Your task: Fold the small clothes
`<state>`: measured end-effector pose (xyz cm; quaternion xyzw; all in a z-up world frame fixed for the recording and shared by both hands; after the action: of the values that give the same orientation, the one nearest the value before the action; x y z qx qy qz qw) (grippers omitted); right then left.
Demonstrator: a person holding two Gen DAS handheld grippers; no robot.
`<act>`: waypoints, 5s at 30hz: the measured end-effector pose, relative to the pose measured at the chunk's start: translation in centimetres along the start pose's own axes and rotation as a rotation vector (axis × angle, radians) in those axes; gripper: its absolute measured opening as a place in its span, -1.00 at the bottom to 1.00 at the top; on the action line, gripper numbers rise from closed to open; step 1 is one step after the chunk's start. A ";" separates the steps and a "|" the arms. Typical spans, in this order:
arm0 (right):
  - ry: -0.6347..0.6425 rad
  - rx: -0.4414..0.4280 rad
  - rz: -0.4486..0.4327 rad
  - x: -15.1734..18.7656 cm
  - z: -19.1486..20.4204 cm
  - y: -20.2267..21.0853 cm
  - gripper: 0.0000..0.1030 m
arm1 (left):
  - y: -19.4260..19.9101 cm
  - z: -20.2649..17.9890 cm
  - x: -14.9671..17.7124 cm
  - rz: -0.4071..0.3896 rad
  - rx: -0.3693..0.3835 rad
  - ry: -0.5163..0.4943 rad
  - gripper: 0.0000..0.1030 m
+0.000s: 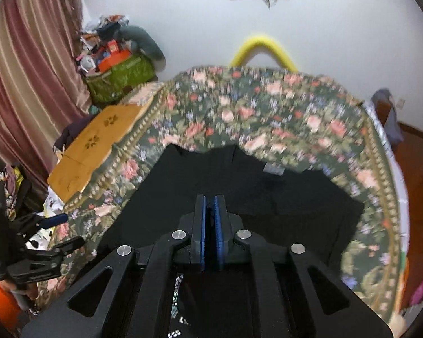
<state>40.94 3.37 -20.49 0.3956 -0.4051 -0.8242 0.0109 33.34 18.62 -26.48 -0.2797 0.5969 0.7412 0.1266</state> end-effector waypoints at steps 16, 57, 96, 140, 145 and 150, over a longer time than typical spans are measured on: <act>-0.068 0.193 -0.049 3.4 -12.2 6.2 0.10 | -7.2 -2.3 -3.5 0.103 0.048 0.046 0.29; -0.138 0.175 -0.032 10.0 -15.5 8.2 0.00 | -7.7 -4.5 -1.9 0.111 0.000 -0.025 0.18; -0.079 0.122 0.020 17.1 -9.9 14.6 0.20 | 0.1 0.2 4.0 0.122 0.022 0.011 0.10; -0.140 0.125 -0.064 12.3 -11.0 10.7 -0.48 | -0.8 -2.3 -1.1 0.059 0.044 0.043 -0.62; -0.120 0.112 -0.039 15.3 -10.5 13.6 -0.09 | 1.5 -1.3 1.4 0.049 0.042 0.013 0.07; -0.130 0.101 0.005 19.5 -9.9 15.6 -0.04 | 3.9 0.4 5.2 0.078 0.042 0.014 0.15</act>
<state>29.31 -20.25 -26.03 0.3402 -0.4470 -0.8267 -0.0333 26.99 17.26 -26.18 -0.2584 0.6236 0.7311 0.0992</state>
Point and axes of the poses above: each gripper's, at about its wrist camera, not at the fingertips, and y roughly against the way its jaws point, z to its left, x to its underside, the point moved 7 cm from there along -y, roughly the way its jaws point, and after that the axes turned 9 degrees about -x, right-handed, at the moved point
